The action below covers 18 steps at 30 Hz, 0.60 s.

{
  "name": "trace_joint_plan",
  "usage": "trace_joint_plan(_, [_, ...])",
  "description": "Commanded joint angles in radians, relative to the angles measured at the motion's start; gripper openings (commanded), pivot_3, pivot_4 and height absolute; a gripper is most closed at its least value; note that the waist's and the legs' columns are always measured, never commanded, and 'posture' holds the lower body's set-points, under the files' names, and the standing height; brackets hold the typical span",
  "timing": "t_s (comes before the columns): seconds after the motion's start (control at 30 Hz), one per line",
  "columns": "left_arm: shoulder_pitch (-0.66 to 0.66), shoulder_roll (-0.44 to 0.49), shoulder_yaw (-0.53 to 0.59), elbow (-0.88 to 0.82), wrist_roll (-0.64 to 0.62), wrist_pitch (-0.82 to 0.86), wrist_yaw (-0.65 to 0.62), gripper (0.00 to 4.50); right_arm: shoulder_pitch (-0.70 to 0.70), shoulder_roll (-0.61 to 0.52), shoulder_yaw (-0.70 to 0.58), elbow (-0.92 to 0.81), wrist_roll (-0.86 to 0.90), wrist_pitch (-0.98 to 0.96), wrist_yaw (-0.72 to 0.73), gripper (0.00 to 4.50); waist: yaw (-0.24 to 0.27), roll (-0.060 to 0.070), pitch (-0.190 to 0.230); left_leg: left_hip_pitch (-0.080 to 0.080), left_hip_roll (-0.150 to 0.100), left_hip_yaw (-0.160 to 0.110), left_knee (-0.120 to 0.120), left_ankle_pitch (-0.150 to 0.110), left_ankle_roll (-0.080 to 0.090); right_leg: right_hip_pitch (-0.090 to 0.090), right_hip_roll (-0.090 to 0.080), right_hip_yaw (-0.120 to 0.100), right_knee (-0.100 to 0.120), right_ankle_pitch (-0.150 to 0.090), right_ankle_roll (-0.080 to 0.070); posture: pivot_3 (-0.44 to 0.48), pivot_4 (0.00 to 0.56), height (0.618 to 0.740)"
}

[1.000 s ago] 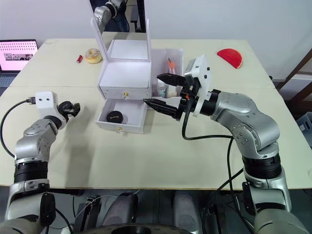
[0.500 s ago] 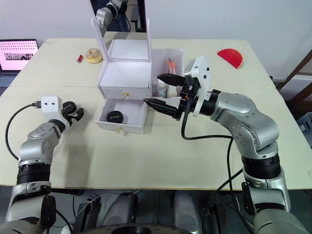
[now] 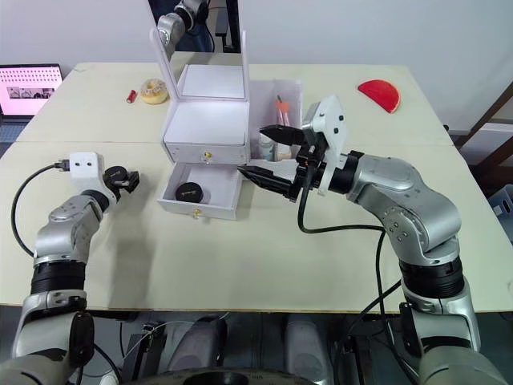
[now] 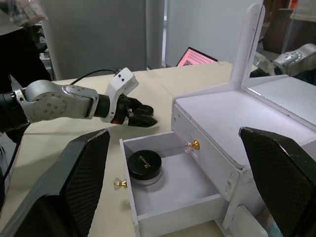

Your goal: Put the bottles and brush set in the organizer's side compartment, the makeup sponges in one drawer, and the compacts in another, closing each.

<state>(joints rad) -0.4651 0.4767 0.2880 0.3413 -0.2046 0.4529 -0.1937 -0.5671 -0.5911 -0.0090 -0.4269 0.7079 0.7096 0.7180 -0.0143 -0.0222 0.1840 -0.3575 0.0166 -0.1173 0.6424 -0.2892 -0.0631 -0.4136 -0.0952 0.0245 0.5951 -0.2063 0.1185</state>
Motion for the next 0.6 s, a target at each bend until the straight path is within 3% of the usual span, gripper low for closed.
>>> trace_joint_plan(0.03, [-0.019,0.003,0.006,-0.013,0.004,-0.025,0.001,4.49,-0.012,-0.01,-0.015,-0.035,-0.008,-0.008,-0.005,4.5,0.0,0.0,0.0,0.0,0.0,0.0,0.0,0.0,0.0,0.0,0.0,0.0,0.0,0.0,0.0,0.0,0.15,0.74])
trace_joint_plan(0.07, [-0.019,0.002,0.008,-0.014,0.003,-0.025,0.003,4.49,-0.013,-0.01,-0.014,-0.036,-0.009,-0.007,-0.006,4.5,0.0,0.0,0.0,0.0,0.0,0.0,0.0,0.0,0.0,0.0,0.0,0.0,0.0,0.0,0.0,0.0,0.15,0.74])
trace_joint_plan(0.13, [-0.017,0.001,0.009,-0.019,0.001,-0.022,0.004,3.96,-0.014,-0.01,-0.013,-0.036,-0.01,-0.006,-0.005,4.5,0.0,0.0,0.0,0.0,0.0,0.0,0.0,0.0,0.0,0.0,0.0,0.0,0.0,0.0,0.0,0.0,0.15,0.74])
trace_joint_plan(0.23, [-0.01,-0.002,0.014,-0.036,-0.004,-0.011,0.006,2.65,-0.015,-0.013,-0.012,-0.036,-0.011,-0.003,-0.002,4.5,0.0,0.0,0.0,0.0,0.0,0.0,0.0,0.0,0.0,0.0,0.0,0.0,0.0,0.0,0.0,0.0,0.15,0.74])
trace_joint_plan(0.5, [0.022,-0.001,0.032,-0.115,-0.022,0.011,0.007,2.65,-0.021,-0.015,-0.001,-0.025,-0.023,-0.003,0.01,4.5,0.0,0.0,0.0,0.0,0.0,0.0,-0.001,0.0,0.0,0.0,0.0,0.0,0.0,0.0,0.0,0.0,0.15,0.74])
trace_joint_plan(0.6, [0.03,0.02,0.033,-0.179,-0.052,-0.008,-0.054,2.65,-0.023,-0.014,0.003,-0.022,-0.027,-0.003,0.013,4.5,-0.001,0.0,0.0,-0.001,0.0,0.0,-0.001,0.0,0.0,-0.001,0.0,0.0,0.0,0.0,0.0,0.0,0.15,0.74])
